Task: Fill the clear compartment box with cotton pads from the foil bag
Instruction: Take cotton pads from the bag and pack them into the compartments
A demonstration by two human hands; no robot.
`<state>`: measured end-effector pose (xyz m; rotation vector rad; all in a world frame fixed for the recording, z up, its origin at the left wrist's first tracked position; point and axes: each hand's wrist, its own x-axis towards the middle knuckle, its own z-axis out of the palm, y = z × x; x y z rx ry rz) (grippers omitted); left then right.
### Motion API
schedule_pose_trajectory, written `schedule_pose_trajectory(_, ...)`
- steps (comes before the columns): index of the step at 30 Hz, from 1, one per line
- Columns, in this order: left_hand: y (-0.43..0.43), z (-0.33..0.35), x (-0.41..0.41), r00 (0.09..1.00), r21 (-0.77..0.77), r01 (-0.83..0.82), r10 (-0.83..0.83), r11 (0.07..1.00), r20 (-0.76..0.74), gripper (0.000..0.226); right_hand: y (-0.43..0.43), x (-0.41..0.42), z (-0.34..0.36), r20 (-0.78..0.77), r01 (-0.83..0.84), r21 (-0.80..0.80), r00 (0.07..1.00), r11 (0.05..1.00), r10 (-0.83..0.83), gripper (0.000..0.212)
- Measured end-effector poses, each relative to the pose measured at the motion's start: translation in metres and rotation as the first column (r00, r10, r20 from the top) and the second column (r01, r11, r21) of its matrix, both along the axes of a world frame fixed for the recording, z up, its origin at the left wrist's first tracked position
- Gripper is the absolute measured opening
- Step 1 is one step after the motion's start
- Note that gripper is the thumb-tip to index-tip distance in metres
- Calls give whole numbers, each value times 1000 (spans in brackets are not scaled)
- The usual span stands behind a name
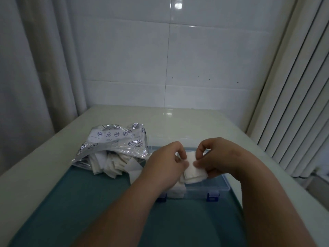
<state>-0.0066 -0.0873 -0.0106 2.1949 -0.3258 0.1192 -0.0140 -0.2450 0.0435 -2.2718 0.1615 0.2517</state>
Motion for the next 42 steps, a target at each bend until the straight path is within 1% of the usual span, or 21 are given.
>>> schedule_pose_trajectory(6, -1, 3, -4, 1000, 118, 16, -15, 993, -13, 5, -2, 2, -4, -59, -37, -42, 998, 998, 34, 9)
schedule_pose_trajectory(10, -1, 1, -4, 999, 165, 29, -25, 986, -27, 3, 0, 1, -4, -121, -49, -67, 992, 997, 40, 16)
schedule_pose_trajectory(14, -1, -1, -5, 998, 223, 53, -42, 973, -54, 8, 2, 1, -5, -140, -48, -114, 990, 992, 31, 16)
schedule_pose_trajectory(19, -4, 0, -6, 1000, 297, 23, -26, 955, 6, 9, 3, 3, -8, -171, -46, -163, 985, 986, 18, 19)
schedule_pose_trajectory(22, -4, -1, -6, 998, 359, 32, -47, 933, 31, 17, 4, 3, -9, -193, -55, -187, 981, 981, 18, 16)
schedule_pose_trajectory(25, -3, 0, -6, 998, 397, 43, -53, 917, 15, 25, 5, 3, -12, -198, -64, -213, 980, 975, 21, 17)
schedule_pose_trajectory(27, -4, -1, -6, 998, 422, 55, -58, 905, -5, 28, 6, 4, -16, -200, -99, -290, 979, 952, 41, 24)
schedule_pose_trajectory(29, -6, -1, -6, 998, 452, 59, -55, 890, -22, 28, 9, 5, -18, -192, -131, -399, 980, 907, 57, 32)
schedule_pose_trajectory(31, -8, -1, -5, 998, 491, 56, -49, 869, -28, 27, 11, 6, -20, -194, -143, -447, 979, 883, 60, 37)
schedule_pose_trajectory(34, -9, -2, -5, 999, 526, 41, -42, 850, -11, 28, 10, 7, -20, -208, -151, -446, 976, 882, 62, 38)
schedule_pose_trajectory(37, -8, -3, -4, 999, 523, 40, -49, 852, 3, 28, 9, 8, -18, -223, -139, -394, 973, 908, 53, 33)
schedule_pose_trajectory(42, -8, -4, -5, 998, 504, 39, -58, 863, 21, 24, 10, 11, -20, -224, -151, -390, 972, 908, 66, 27)
